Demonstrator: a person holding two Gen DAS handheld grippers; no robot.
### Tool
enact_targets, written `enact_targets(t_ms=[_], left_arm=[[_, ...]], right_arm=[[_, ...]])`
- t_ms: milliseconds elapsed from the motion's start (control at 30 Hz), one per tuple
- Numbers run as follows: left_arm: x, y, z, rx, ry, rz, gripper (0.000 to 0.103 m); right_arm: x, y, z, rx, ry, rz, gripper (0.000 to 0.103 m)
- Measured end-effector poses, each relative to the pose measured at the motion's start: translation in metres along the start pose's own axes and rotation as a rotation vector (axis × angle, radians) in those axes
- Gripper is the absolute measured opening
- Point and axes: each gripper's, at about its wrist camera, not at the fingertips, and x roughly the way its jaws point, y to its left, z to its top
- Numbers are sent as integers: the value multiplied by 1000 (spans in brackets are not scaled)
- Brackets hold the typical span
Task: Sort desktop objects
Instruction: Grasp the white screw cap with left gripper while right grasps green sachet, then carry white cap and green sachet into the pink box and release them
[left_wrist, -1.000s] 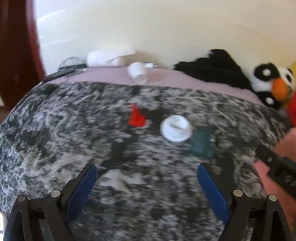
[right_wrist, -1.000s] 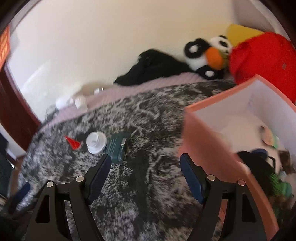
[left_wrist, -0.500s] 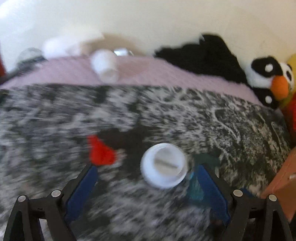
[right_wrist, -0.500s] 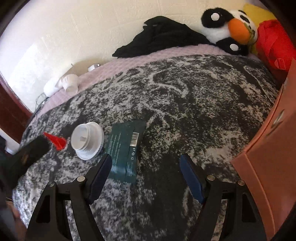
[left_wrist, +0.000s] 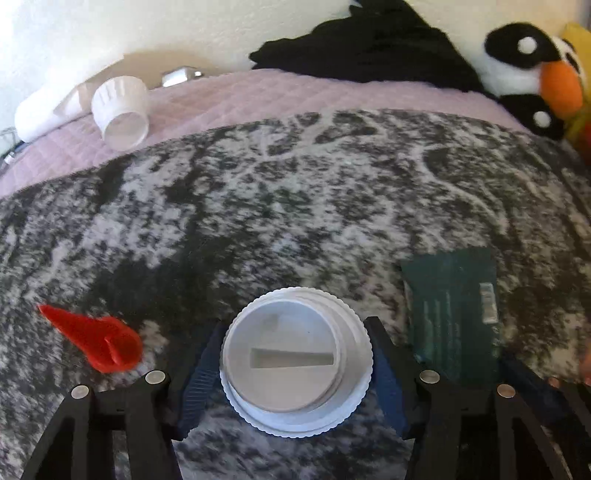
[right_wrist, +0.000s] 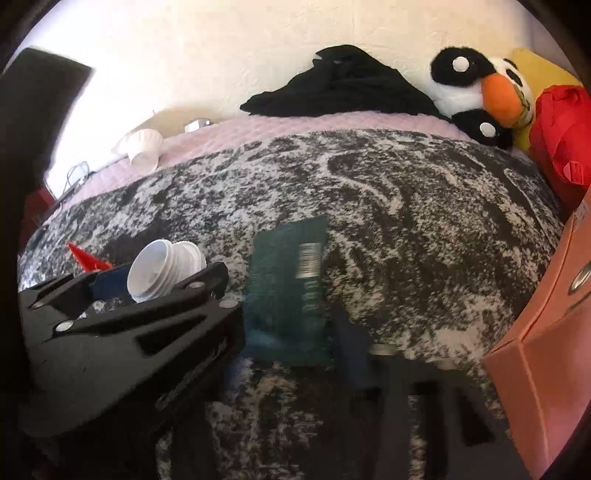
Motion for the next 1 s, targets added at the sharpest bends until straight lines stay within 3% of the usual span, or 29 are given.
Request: enact_targets(t_ms=[133, 267, 500, 833, 1000], left_arm=[[-14, -6, -3, -9, -4, -2, 64], [-38, 2, -3, -31, -27, 11, 64], [-83, 7, -25, -79, -67, 35, 64], [-135, 4, -66, -138, -115, 47, 64], [-168, -23, -79, -82, -189, 51, 64]], right_arm=[[-7, -12, 0, 32, 22, 54, 19], [-21, -19, -2, 47, 35, 78, 11], [-60, -30, -10, 30, 29, 70, 10], [-161, -34, -27, -66, -65, 70, 10], [-212, -37, -38, -64, -128, 103, 10]])
